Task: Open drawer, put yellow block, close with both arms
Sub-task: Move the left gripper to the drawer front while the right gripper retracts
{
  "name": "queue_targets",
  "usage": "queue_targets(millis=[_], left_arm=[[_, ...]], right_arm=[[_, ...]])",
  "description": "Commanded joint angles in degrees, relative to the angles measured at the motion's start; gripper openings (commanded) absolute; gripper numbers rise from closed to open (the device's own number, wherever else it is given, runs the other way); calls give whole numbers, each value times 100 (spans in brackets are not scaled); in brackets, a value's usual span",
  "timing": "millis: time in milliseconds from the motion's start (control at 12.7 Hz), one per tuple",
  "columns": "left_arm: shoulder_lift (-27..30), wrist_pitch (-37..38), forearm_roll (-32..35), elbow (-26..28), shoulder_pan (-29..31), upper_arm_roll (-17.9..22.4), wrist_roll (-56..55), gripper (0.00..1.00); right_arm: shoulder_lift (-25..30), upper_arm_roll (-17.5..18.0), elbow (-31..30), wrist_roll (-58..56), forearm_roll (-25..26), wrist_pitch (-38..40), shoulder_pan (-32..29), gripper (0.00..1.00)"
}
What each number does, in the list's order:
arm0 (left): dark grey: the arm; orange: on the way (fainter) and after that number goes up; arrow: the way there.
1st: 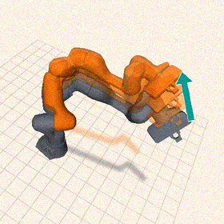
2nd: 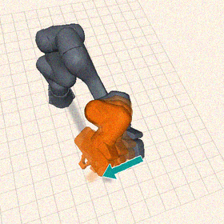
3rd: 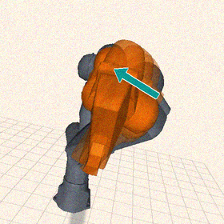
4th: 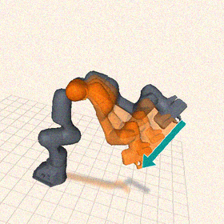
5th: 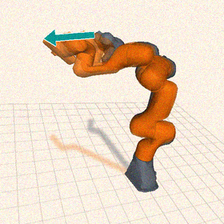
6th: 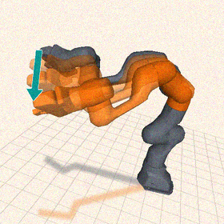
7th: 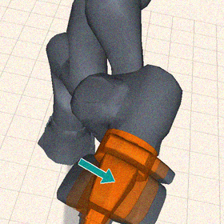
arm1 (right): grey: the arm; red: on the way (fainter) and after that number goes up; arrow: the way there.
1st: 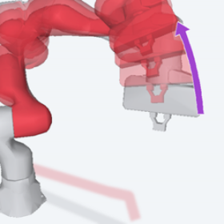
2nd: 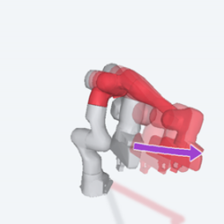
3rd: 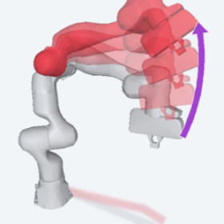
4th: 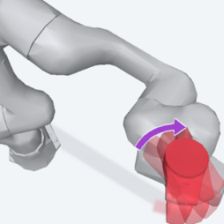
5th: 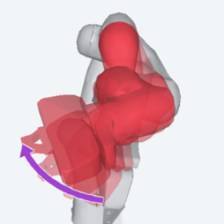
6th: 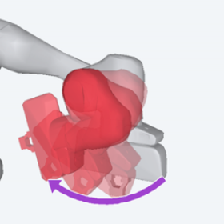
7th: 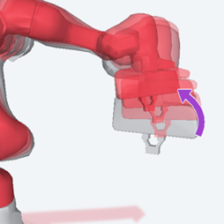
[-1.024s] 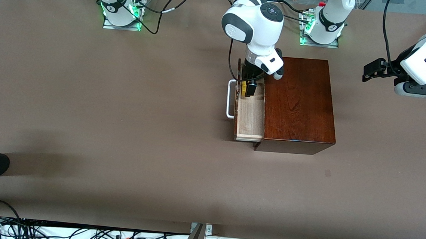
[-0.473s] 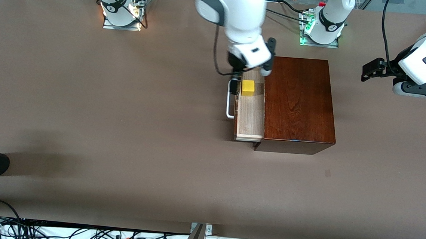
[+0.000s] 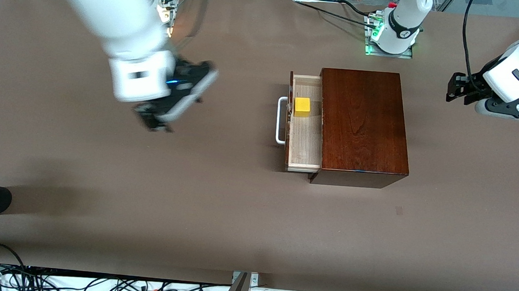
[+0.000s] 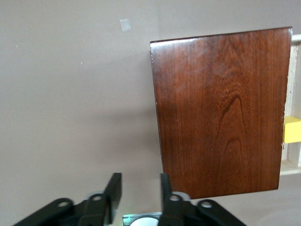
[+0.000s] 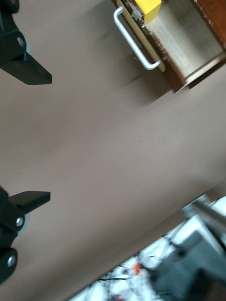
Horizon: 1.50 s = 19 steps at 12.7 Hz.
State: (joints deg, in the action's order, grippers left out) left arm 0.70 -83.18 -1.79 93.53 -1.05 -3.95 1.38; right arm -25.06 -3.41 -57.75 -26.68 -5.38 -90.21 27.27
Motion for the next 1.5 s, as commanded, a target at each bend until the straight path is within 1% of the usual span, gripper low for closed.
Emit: queue_targets(millis=[0,79,236,315,394,473,630,709,788,945,1103,1182,1260,1418], left_arm=[[-411,503,-479,-581,-53,-9,1017,0],[-491,600,-620,-573,-53,-18,1449,0],[-675,680,-971,-573,-158,-220,2249,0],[-807,672,-1138,-590,-263,-368,2679,0],[-991,619,-1183,-660,-377,-553,3145,0],[-1245,540,-1192,-852,-526,-746,3437,0],[-1877,137,-1315,-1352,-851,-1045,3912,0],[-2194,-4,-1472,-1555,-1035,-1116,3975,0],[-2475,-336,-1622,-1697,-1272,-1143,4045,0],[-2837,-1406,-1606,-1751,-1887,-1135,4335,0],[-3337,-2444,-1571,-1742,-2371,-1117,4546,0],[-3531,-2797,-1405,-1742,-2530,-1117,4773,0],[-3681,-3026,-1029,-1742,-2662,-1117,4976,0],[-3831,-3073,-343,-1716,-2847,-1126,5196,0]], right_arm=[[378,-448,-429,49,-892,398,-607,100],[745,-607,-935,58,-912,294,-635,100],[1422,-705,-1859,494,-842,241,-836,100],[1669,-705,-2159,785,-799,258,-959,100],[1837,-705,-2371,1049,-607,267,-1030,100],[1951,-705,-2495,1295,-413,276,-1109,100],[2084,-705,-2653,2005,-201,346,-1224,100],[2058,-723,-2619,2209,-44,529,-1242,100],[2049,-740,-2610,2272,201,565,-1242,100],[2023,-740,-2619,2273,265,548,-1242,100],[2023,-758,-2619,2273,283,539,-1251,100],[2023,-819,-2610,2273,318,505,-1251,100],[2023,-828,-2593,2264,318,504,-1251,100],[2014,-828,-2575,2220,344,539,-1207,100]])
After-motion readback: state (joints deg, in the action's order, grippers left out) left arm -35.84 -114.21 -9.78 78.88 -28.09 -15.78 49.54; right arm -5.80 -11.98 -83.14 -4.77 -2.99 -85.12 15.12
